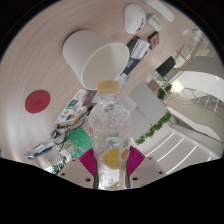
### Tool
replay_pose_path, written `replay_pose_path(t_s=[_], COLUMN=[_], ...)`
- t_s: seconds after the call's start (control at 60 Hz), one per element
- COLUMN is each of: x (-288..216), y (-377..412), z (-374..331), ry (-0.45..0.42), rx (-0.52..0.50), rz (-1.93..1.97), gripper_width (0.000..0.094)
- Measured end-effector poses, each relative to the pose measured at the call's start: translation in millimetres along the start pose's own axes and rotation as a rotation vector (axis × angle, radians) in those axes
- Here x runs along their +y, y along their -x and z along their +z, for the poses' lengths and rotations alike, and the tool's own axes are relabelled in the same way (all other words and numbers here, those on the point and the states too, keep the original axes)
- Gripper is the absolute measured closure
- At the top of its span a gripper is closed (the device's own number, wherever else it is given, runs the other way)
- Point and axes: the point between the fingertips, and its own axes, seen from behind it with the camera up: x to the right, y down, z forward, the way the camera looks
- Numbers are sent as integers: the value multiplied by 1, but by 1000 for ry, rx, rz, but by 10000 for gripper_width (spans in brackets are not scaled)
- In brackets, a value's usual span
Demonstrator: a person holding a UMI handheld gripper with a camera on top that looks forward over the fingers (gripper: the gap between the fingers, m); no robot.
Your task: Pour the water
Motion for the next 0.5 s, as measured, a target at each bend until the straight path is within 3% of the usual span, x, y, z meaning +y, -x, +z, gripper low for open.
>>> replay_pose_path(t_s=[0.183,0.233,0.25,0.35,0.367,0.4,0.467,0.483,0.5], x=[-1,7,9,28,25,26,23,10,-3], y=[5,5,11,-22,-23,-32,-15,-23,-20], z=[9,14,6,23,5,23,4,-7,5], ry=[-17,11,31,-45,-24,-112,-268,-289,-337], rx=[-46,-79,-48,-64,4,-55,-66,-23,-67], rz=[267,531,652,1328,1481,1657,2017,2099,2114], gripper_width=[585,583,583,583,582,581,573,550,553])
